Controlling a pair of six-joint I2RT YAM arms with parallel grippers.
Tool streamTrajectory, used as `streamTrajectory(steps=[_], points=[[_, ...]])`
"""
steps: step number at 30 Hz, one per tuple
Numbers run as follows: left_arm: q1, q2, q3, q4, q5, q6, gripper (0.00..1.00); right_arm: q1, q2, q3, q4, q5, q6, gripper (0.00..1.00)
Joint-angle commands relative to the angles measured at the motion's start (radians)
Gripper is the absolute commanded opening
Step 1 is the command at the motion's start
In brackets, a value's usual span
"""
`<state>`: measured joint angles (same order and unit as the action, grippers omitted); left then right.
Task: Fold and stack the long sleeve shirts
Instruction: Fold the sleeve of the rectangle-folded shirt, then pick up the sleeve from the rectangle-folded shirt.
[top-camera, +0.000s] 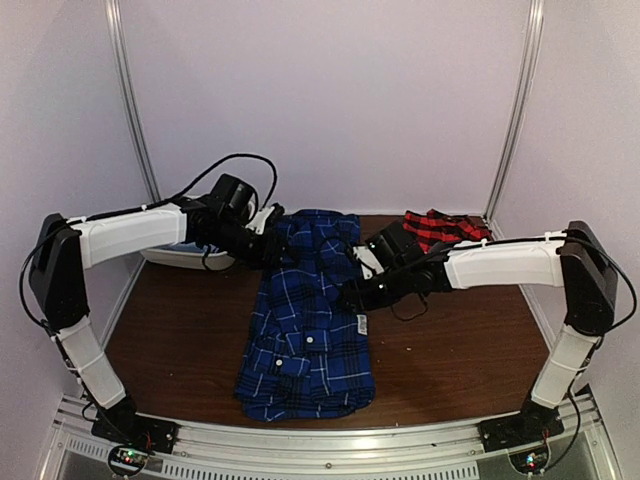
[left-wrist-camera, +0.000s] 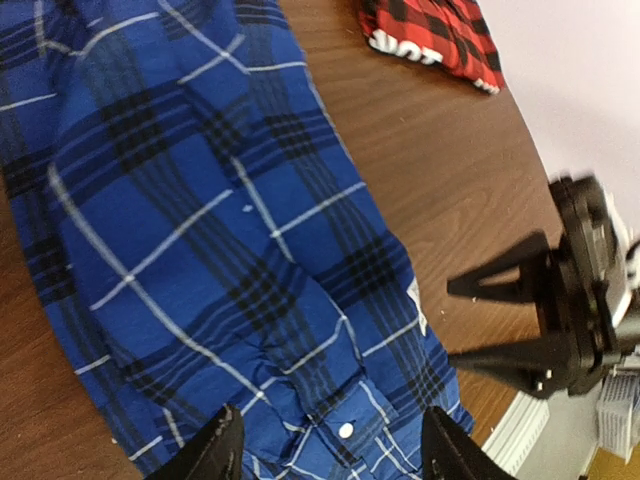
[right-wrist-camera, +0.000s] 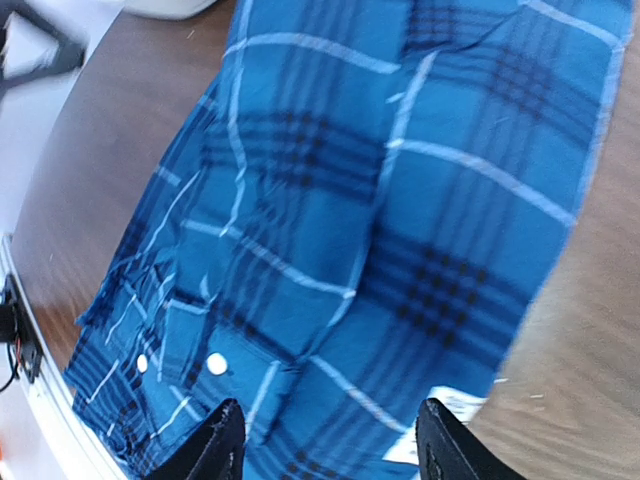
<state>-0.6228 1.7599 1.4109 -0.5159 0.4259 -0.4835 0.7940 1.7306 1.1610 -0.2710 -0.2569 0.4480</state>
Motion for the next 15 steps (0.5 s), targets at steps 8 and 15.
streamTrajectory(steps=[8,15], points=[[0.147,-0.053,-0.174,0.168,-0.020,-0.115,0.59,0.105,0.121,0.007,0.102,-0.144,0.081,0.58],[0.157,-0.052,-0.200,0.192,-0.012,-0.113,0.59,0.117,0.172,-0.003,0.144,-0.182,0.134,0.54]])
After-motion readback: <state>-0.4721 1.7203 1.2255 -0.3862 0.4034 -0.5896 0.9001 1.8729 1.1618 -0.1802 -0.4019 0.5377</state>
